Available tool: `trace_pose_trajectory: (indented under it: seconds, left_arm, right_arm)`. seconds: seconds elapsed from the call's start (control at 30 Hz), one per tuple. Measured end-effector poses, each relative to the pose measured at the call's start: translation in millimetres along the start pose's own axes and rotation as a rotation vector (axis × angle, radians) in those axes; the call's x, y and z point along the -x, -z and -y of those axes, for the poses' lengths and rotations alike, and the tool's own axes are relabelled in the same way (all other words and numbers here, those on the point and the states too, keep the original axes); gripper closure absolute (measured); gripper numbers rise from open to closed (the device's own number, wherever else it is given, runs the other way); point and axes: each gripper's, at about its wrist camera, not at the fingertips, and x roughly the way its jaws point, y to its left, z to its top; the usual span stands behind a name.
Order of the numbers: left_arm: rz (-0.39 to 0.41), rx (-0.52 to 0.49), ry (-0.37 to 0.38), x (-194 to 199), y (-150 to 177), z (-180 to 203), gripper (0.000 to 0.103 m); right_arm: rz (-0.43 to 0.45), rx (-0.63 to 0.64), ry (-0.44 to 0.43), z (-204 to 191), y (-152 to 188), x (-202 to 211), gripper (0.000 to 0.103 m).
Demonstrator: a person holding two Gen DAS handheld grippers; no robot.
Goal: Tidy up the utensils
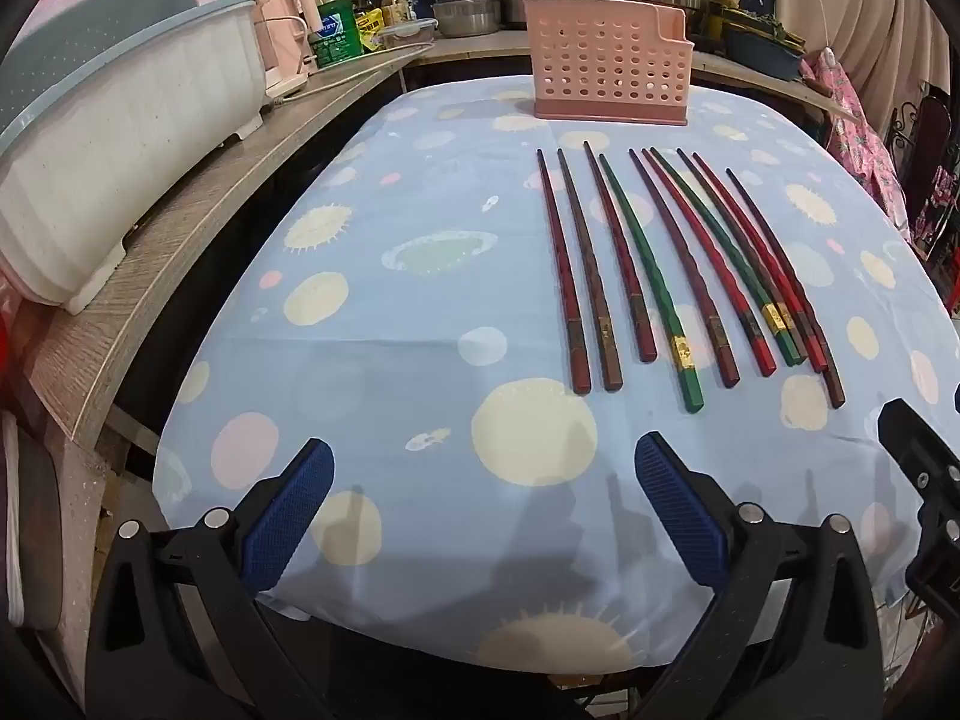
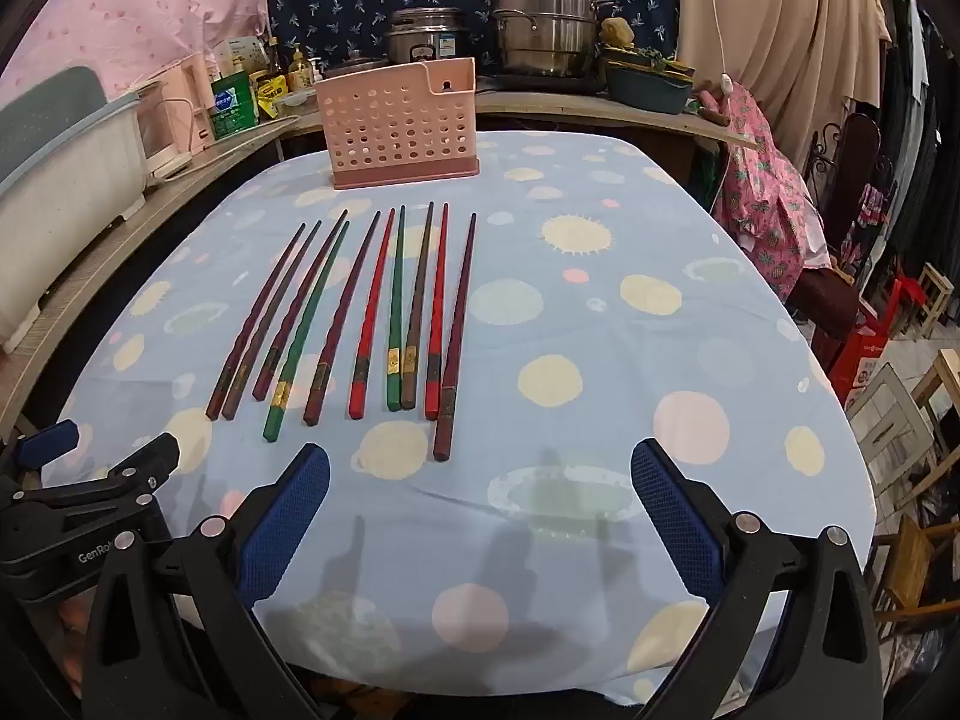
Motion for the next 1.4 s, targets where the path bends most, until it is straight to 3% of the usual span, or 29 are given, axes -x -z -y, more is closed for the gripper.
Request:
trace_pose_trajectory:
  seconds: [1.4]
  left_arm:
    - [-0.013, -0.013, 0.001, -6.9, 4.6, 5.8, 0.007]
  right_arm:
    - [-0.018, -0.007, -0.005, 1.0, 2.9, -3.4, 0.007]
